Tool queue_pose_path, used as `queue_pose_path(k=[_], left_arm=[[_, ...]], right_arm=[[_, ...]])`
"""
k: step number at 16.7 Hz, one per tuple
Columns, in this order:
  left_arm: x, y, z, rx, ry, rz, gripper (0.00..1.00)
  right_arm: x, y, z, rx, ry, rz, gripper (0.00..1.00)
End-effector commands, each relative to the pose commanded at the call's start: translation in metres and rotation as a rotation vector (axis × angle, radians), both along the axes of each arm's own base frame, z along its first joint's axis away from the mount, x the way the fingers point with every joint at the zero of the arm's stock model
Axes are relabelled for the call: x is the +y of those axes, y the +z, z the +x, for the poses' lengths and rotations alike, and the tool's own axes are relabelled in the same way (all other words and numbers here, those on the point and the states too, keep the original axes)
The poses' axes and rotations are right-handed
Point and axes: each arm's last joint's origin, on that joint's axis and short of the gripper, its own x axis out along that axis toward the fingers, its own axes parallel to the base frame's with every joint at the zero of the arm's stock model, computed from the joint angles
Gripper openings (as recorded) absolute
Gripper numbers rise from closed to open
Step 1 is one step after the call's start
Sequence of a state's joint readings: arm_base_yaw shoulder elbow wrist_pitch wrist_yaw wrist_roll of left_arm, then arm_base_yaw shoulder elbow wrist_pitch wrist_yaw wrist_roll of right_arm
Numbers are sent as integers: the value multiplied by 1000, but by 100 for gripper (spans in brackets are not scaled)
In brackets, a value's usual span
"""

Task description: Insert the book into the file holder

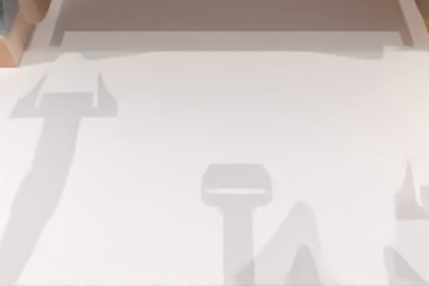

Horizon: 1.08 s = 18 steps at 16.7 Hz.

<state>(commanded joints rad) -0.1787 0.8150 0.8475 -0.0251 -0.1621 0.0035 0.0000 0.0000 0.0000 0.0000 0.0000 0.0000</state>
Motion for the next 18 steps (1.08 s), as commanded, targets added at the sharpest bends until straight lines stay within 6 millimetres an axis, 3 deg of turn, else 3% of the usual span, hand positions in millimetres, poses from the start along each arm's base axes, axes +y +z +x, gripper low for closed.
queue_pose_path(k=[5, 8, 11, 14, 18], left_arm=[[-39, 64, 92, -3, -3, -3, 100], [-70, 79, 146, -4, -4, -4, 100], [-101, 80, 189, -5, -5, -4, 100], [-123, 75, 217, -5, -5, -4, 100], [-131, 72, 226, -6, -6, -4, 100]], right_arm=[[0, 0, 0, 0, 0, 0, 100], [0, 0, 0, 0, 0, 0, 100], [0, 0, 0, 0, 0, 0, 100], [0, 0, 0, 0, 0, 0, 100], [0, 0, 0, 0, 0, 0, 100]])
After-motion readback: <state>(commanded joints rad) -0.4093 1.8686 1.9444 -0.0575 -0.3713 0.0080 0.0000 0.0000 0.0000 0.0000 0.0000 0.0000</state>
